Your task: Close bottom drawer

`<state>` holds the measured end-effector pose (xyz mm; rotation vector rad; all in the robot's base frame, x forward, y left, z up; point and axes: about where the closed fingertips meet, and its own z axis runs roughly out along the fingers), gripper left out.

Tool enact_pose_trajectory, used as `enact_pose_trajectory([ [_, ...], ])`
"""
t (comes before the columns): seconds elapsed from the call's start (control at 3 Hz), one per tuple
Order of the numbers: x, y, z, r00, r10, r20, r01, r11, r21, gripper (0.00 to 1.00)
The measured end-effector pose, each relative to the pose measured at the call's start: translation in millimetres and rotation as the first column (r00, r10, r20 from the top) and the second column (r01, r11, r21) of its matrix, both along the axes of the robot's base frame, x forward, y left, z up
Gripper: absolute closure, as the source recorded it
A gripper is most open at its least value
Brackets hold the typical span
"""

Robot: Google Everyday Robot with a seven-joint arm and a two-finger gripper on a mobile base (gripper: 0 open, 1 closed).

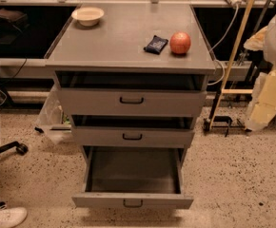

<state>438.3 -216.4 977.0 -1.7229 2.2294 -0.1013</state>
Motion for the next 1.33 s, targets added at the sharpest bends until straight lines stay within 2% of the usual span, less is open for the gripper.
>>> enact_pose_trajectory([
  [0.33,0.0,0.0,-0.1,1.0,0.0,0.0,0.0,1.0,0.0,0.0],
  [0.67,4.0,4.2,-21.0,0.9999,0.005,-0.013,-0.005,1.0,0.022,0.0],
  [1.0,12.1,13.6,-92.6,0.9961,0.005,-0.088,0.004,0.995,0.101,0.0],
  [1.33,12.7,23.6,-181.7,0.9867,-0.002,-0.163,0.032,0.983,0.183,0.0],
])
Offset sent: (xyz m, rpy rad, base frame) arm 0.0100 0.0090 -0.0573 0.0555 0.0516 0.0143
